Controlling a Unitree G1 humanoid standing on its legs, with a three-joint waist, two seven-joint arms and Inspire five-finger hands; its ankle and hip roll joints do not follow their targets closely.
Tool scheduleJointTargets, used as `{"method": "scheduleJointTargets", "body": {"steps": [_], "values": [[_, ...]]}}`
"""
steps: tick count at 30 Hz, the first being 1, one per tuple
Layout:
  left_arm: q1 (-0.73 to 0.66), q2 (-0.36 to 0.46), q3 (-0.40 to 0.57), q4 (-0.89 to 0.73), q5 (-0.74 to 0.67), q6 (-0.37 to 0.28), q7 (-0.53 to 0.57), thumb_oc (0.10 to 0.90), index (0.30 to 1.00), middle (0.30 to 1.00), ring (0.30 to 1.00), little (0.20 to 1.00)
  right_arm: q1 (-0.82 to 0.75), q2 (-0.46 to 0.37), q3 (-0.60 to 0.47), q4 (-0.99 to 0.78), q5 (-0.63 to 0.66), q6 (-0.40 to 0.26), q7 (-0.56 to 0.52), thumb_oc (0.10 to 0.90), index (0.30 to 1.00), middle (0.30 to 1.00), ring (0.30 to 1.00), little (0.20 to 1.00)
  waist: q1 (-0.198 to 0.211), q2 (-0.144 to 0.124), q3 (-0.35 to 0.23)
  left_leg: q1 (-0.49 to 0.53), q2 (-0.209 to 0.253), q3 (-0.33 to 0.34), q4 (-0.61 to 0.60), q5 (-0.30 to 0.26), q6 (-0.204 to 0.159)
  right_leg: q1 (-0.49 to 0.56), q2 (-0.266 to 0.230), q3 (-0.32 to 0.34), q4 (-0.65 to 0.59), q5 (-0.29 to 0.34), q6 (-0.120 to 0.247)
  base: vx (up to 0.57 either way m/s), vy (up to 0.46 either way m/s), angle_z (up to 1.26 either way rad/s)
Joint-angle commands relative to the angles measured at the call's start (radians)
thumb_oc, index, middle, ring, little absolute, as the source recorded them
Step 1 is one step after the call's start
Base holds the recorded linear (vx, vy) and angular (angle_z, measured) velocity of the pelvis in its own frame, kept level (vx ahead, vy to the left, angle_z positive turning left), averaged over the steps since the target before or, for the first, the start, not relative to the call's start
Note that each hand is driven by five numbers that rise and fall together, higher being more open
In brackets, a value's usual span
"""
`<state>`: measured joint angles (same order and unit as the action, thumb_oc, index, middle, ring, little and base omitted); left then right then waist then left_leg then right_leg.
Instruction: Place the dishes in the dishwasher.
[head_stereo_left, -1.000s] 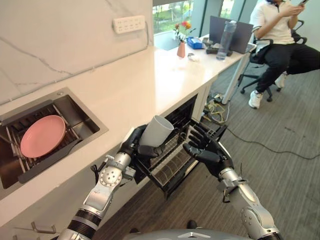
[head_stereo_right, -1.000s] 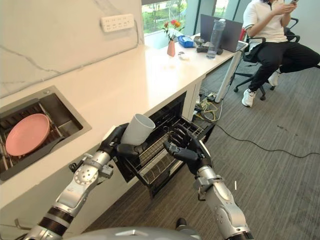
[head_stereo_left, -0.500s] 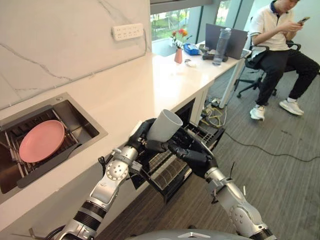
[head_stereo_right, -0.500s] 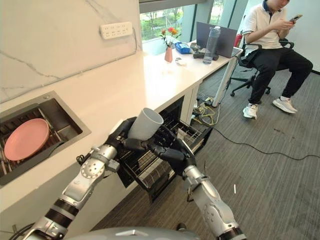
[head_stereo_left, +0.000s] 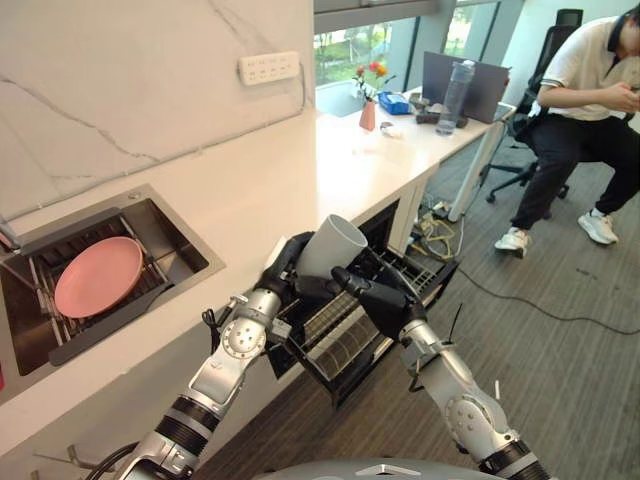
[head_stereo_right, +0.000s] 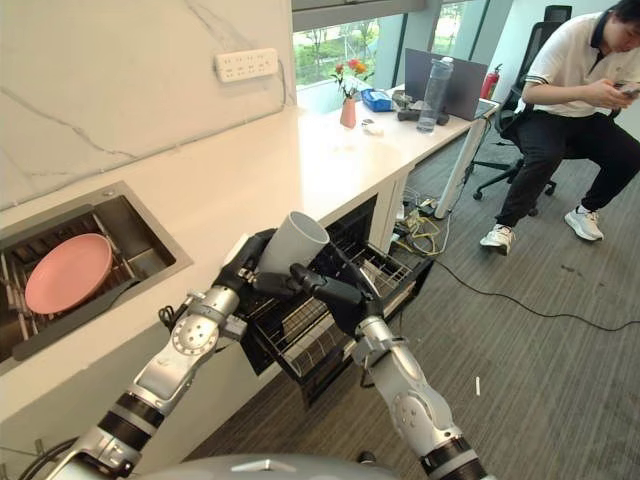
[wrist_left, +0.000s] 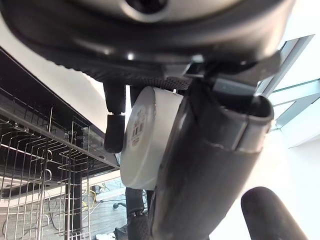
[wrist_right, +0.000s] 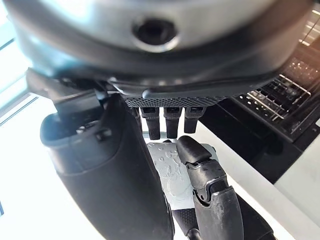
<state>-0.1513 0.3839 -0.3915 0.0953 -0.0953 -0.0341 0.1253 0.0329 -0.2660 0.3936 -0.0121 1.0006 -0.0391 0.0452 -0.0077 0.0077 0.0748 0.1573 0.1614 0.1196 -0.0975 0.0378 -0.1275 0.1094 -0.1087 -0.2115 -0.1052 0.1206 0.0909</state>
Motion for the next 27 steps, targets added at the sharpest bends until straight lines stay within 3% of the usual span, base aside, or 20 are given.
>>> {"method": "scheduleJointTargets", "body": {"steps": [1,8,17,20,21,22,23,24,25,27], "values": [[-0.260,-0.035,-0.109,0.038,0.100,-0.100,0.041,0.400,0.300,0.300,0.300,0.300,-0.188,0.064,-0.014,-0.116,0.082,-0.120,0.012,0.800,0.900,0.900,0.900,0.900,0.014,0.011,-0.008,0.001,-0.054,-0.001,0.010,-0.069,0.044,0.021,-0.085,-0.022,0.018,-0.081,0.094,-0.01,0.018,0.05],[-0.390,-0.044,-0.205,0.119,0.308,-0.088,0.142,0.400,0.300,0.300,0.300,0.300,-0.289,0.105,0.058,-0.140,0.140,-0.163,-0.026,0.800,0.900,0.900,0.900,0.900,0.027,0.010,0.000,-0.014,-0.058,-0.014,0.010,-0.066,0.041,0.015,-0.089,-0.040,0.018,-0.077,0.095,-0.01,0.014,0.09],[-0.478,-0.099,-0.285,0.243,0.402,-0.070,0.222,0.400,0.300,0.300,0.300,0.300,-0.385,0.162,0.122,-0.170,0.163,-0.212,-0.075,0.800,0.900,0.900,0.900,0.900,0.038,0.006,0.010,-0.030,-0.064,-0.028,0.010,-0.064,0.043,0.008,-0.091,-0.043,0.018,-0.069,0.094,-0.01,0.004,0.05],[-0.514,-0.140,-0.347,0.313,0.484,-0.048,0.283,0.400,0.300,0.300,0.300,0.300,-0.437,0.220,0.159,-0.165,0.176,-0.255,-0.137,0.800,0.900,0.900,0.900,0.900,0.046,0.006,0.015,-0.044,-0.069,-0.036,0.010,-0.063,0.044,0.007,-0.094,-0.050,0.018,-0.064,0.092,-0.01,0.011,0.06],[-0.530,-0.159,-0.366,0.348,0.507,-0.037,0.305,0.400,0.300,0.300,0.300,0.300,-0.451,0.246,0.165,-0.164,0.185,-0.279,-0.162,0.577,0.566,0.566,0.566,0.566,0.047,0.007,0.016,-0.048,-0.071,-0.039,0.010,-0.063,0.045,0.005,-0.095,-0.051,0.018,-0.062,0.092,0.00,0.018,0.05],[-0.537,-0.171,-0.376,0.372,0.516,-0.031,0.318,0.400,0.300,0.300,0.300,0.300,-0.458,0.257,0.168,-0.162,0.185,-0.288,-0.178,0.504,0.455,0.455,0.455,0.455,0.046,0.008,0.017,-0.050,-0.073,-0.041,0.010,-0.062,0.045,0.004,-0.096,-0.052,0.018,-0.060,0.092,0.00,0.012,0.07],[-0.544,-0.181,-0.386,0.392,0.527,-0.026,0.329,0.400,0.300,0.300,0.300,0.300,-0.465,0.267,0.169,-0.162,0.187,-0.299,-0.192,0.471,0.406,0.406,0.406,0.406,0.046,0.007,0.018,-0.052,-0.074,-0.043,0.010,-0.062,0.046,0.004,-0.096,-0.054,0.018,-0.059,0.092,0.00,0.003,0.05],[-0.544,-0.181,-0.386,0.392,0.527,-0.026,0.329,0.400,0.300,0.300,0.300,0.300,-0.465,0.267,0.169,-0.162,0.187,-0.299,-0.192,0.471,0.406,0.406,0.406,0.406,0.046,0.007,0.018,-0.052,-0.074,-0.043,0.010,-0.062,0.046,0.004,-0.096,-0.054,0.018,-0.059,0.092,0.00,0.001,0.09],[-0.550,-0.190,-0.392,0.411,0.533,-0.022,0.343,0.400,0.300,0.300,0.300,0.300,-0.470,0.275,0.170,-0.163,0.190,-0.309,-0.204,0.400,0.300,0.300,0.300,0.300,0.046,0.007,0.019,-0.055,-0.075,-0.045,0.010,-0.061,0.046,0.003,-0.097,-0.056,0.018,-0.059,0.092,0.01,0.013,0.08],[-0.559,-0.214,-0.413,0.453,0.551,-0.011,0.367,0.400,0.300,0.300,0.300,0.300,-0.486,0.308,0.168,-0.174,0.218,-0.353,-0.226,0.400,0.300,0.300,0.300,0.300,0.045,0.011,0.020,-0.059,-0.077,-0.049,0.010,-0.061,0.046,-0.001,-0.100,-0.058,0.018,-0.058,0.092,0.01,0.017,0.07]]}}
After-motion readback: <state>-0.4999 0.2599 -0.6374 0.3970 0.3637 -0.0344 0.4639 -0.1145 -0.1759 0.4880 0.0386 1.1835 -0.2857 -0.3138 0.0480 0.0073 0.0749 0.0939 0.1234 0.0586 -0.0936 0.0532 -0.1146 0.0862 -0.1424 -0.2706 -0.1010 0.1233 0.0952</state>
